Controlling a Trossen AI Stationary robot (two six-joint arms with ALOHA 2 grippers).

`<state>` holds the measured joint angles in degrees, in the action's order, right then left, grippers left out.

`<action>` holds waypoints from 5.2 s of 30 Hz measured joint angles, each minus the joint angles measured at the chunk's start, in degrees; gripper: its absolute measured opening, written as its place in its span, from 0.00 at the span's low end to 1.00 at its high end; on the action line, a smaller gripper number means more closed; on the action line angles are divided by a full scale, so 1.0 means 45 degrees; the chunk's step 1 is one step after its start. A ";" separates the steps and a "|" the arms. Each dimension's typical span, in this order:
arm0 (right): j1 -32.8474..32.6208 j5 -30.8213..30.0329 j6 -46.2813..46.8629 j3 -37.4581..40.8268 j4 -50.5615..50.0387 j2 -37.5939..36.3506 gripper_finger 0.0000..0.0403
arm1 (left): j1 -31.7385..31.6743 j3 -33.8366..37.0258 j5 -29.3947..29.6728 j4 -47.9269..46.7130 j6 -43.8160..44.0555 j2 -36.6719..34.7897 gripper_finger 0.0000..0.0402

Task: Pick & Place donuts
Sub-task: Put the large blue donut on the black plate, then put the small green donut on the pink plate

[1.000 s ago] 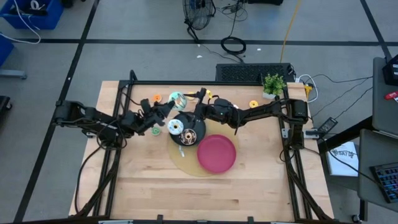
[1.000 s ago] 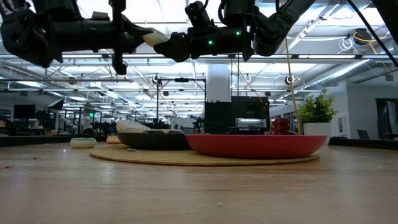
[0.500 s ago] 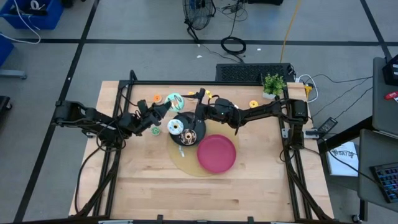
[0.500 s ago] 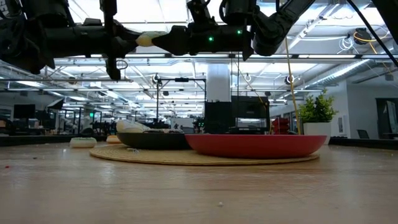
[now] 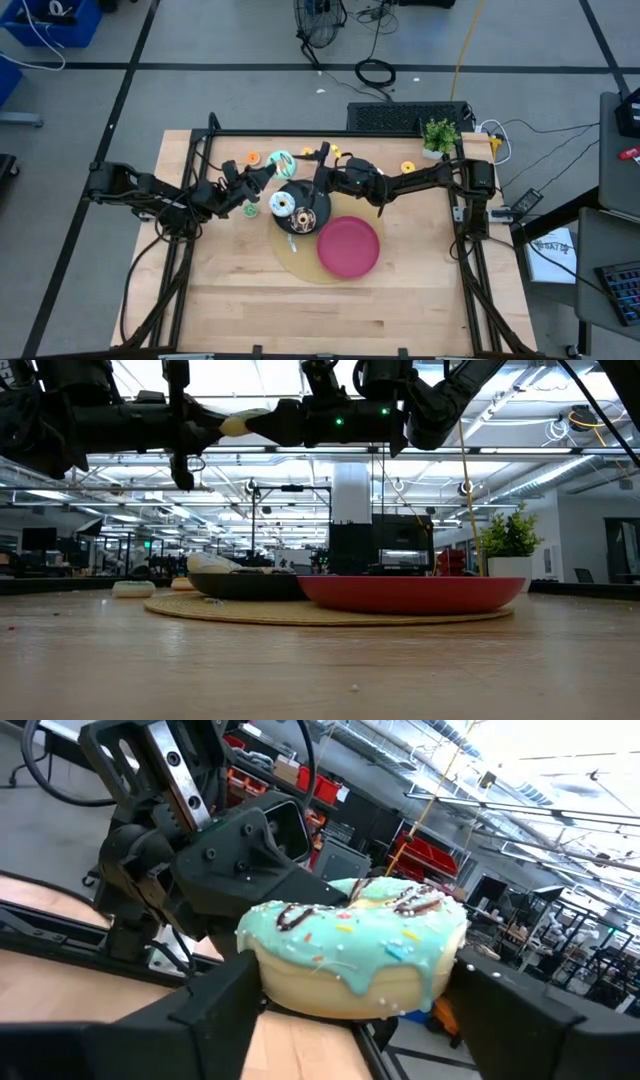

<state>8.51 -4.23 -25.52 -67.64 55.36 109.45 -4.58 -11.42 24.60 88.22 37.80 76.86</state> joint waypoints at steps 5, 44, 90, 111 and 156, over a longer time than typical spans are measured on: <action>0.0000 0.0003 0.0005 0.0000 -0.0047 0.0000 0.56 | 0.0000 0.0000 -0.0034 -0.0014 0.0000 0.0000 0.08; -0.0033 -0.0092 -0.0103 0.0010 -0.2947 -0.0019 0.19 | 0.0894 -0.0034 -0.0078 0.0360 -0.7511 -0.1316 0.97; 0.0245 -0.0267 0.3862 0.2059 -0.7453 -0.0069 0.14 | 0.0908 -0.0034 -0.0131 -0.1763 -0.7729 -0.2516 0.90; 0.0078 0.0563 0.4118 0.2064 -0.7823 -0.0367 0.64 | 0.0908 -0.0029 -0.0136 -0.2054 -0.7670 -0.2516 0.89; -0.2092 -0.0660 0.4408 0.2500 -1.4065 -0.7369 0.64 | 0.1102 -0.7555 0.0052 -2.8480 -0.2731 -0.2951 0.74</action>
<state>-0.90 -7.20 -5.68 -56.39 -7.93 76.29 0.38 -45.42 24.83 -39.93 25.51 63.58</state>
